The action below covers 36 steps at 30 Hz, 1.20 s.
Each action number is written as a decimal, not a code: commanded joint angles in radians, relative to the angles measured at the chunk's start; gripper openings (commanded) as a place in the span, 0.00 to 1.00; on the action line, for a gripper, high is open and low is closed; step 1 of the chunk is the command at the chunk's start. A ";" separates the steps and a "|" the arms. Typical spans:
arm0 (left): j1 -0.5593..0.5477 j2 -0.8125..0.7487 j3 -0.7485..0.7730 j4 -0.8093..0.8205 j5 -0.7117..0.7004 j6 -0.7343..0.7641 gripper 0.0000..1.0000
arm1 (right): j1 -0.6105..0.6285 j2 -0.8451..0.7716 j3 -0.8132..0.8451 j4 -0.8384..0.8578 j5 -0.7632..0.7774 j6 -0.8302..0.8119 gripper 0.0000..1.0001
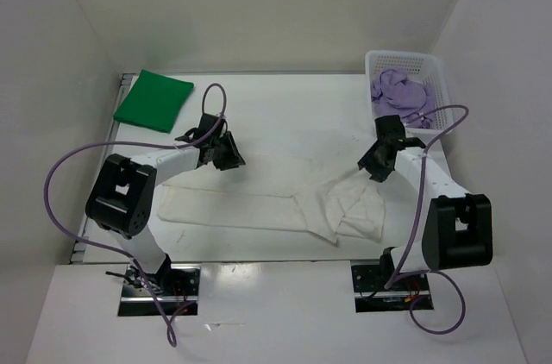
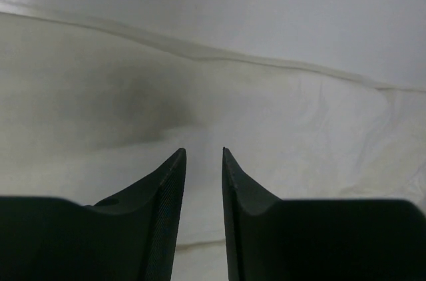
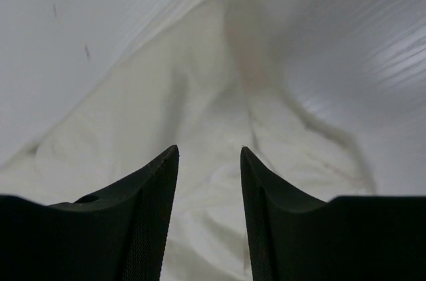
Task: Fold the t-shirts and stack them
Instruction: Fold the other side of the tshirt into a rectangle
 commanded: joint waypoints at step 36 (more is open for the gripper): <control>0.486 0.104 0.039 0.103 0.176 -0.135 0.36 | -0.143 0.249 0.234 0.247 0.020 -0.058 0.48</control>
